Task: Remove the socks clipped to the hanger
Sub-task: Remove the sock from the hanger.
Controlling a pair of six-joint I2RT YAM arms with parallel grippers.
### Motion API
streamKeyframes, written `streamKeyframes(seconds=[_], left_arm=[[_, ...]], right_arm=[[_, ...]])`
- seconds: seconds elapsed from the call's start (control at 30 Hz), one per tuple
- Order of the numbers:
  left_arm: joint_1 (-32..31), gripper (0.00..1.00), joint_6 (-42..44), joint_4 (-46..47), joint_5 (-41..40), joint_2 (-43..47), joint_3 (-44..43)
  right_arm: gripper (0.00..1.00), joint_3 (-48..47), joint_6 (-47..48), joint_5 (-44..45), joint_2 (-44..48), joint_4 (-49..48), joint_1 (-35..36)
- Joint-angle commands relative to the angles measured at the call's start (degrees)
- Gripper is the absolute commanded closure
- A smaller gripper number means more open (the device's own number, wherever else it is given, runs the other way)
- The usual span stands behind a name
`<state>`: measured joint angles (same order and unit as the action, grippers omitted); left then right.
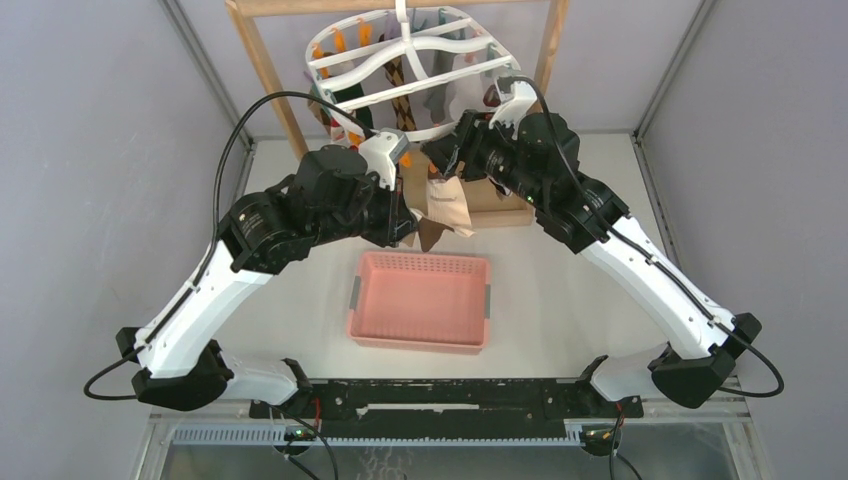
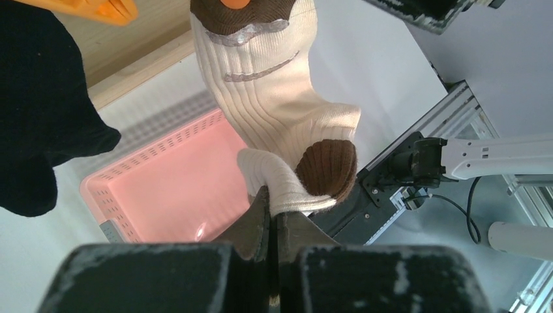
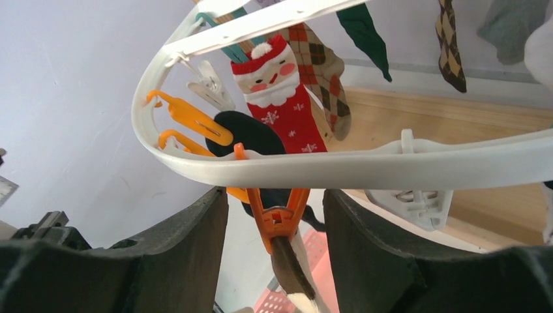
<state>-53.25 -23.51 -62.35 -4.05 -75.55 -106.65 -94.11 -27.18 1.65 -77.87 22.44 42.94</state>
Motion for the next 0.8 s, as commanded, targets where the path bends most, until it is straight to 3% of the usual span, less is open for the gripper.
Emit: streamKeyframes(seconds=[0.0, 0.17, 0.53, 0.63, 0.77], left_arm=[[0.3, 0.96, 0.0, 0.5, 1.2, 1.1, -3.2], [0.3, 0.96, 0.0, 0.4, 1.5, 0.8, -3.4], [0.3, 0.96, 0.0, 0.2, 1.7, -0.2, -4.2], [0.3, 0.96, 0.2, 0.1, 1.6, -0.5, -4.4], [0.2, 0.96, 0.3, 0.0, 1.5, -0.7, -4.8]], right_arm=[[0.38, -0.2, 1.4, 0.8, 1.6, -5.2, 0.5], [0.44, 0.2, 1.5, 0.9, 1.8, -5.7, 0.5], [0.71, -0.1, 2.0, -0.1, 1.4, -5.0, -0.5], [0.83, -0.2, 2.5, -0.7, 1.3, -4.6, -0.7], [0.87, -0.2, 2.6, -0.9, 1.3, -4.0, -1.0]])
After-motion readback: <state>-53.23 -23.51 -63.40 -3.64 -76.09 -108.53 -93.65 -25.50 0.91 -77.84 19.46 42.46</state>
